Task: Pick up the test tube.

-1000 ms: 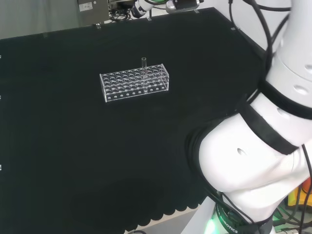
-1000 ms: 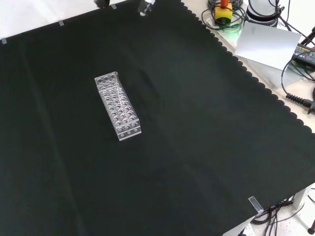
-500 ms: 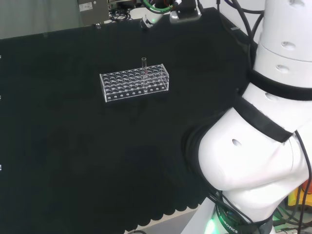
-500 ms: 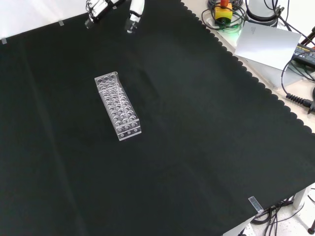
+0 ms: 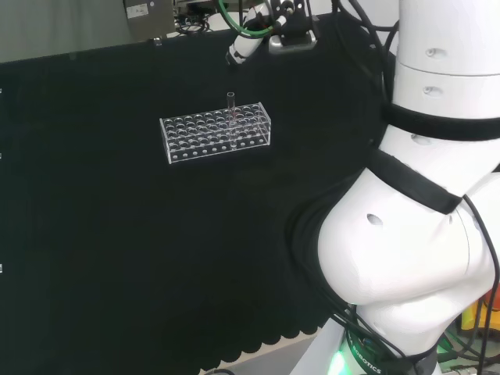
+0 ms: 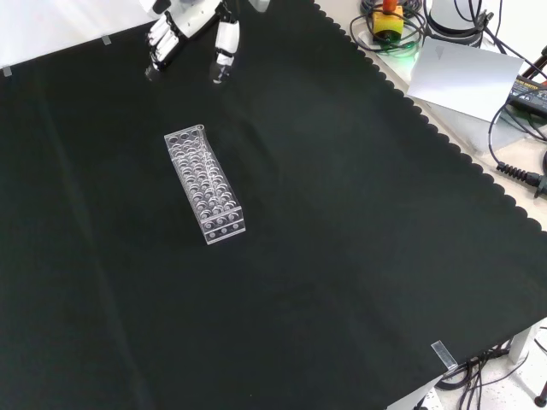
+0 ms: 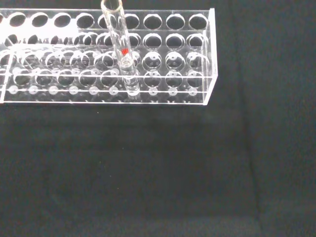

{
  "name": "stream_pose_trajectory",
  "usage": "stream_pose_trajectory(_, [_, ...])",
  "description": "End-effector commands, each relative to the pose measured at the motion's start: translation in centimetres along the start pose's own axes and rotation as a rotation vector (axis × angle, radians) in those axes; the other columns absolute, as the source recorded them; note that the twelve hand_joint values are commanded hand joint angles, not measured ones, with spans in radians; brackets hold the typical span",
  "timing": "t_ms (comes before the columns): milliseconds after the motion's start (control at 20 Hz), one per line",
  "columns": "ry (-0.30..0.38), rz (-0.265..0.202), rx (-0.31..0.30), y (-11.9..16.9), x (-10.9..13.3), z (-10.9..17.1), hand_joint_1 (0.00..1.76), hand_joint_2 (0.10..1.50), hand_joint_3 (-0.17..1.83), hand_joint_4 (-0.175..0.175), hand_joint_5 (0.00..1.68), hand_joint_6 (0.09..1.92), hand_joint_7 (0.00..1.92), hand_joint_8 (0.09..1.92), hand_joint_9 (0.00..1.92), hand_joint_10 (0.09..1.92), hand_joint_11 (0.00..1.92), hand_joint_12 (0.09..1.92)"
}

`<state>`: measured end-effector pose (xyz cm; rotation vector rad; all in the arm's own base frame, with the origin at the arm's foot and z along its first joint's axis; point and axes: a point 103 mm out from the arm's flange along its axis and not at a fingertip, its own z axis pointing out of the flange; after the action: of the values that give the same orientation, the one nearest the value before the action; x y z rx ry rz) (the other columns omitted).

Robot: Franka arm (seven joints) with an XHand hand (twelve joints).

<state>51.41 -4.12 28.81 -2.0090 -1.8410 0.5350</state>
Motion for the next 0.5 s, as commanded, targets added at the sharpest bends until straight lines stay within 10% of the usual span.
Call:
stream_pose_trajectory(50, [0.011,-0.022,0.028,1.2,0.6,1.3,0.49,0.98,0.16,-0.072,0.20,0.09,0.23,0.90,0.06,0.96,0.00,1.46])
stream_pose_trajectory(500, [-0.017,-0.049,0.056,1.6,2.7,3.2,0.76,0.92,0.16,-0.095,0.29,0.09,0.32,0.91,0.16,0.96,0.00,1.53])
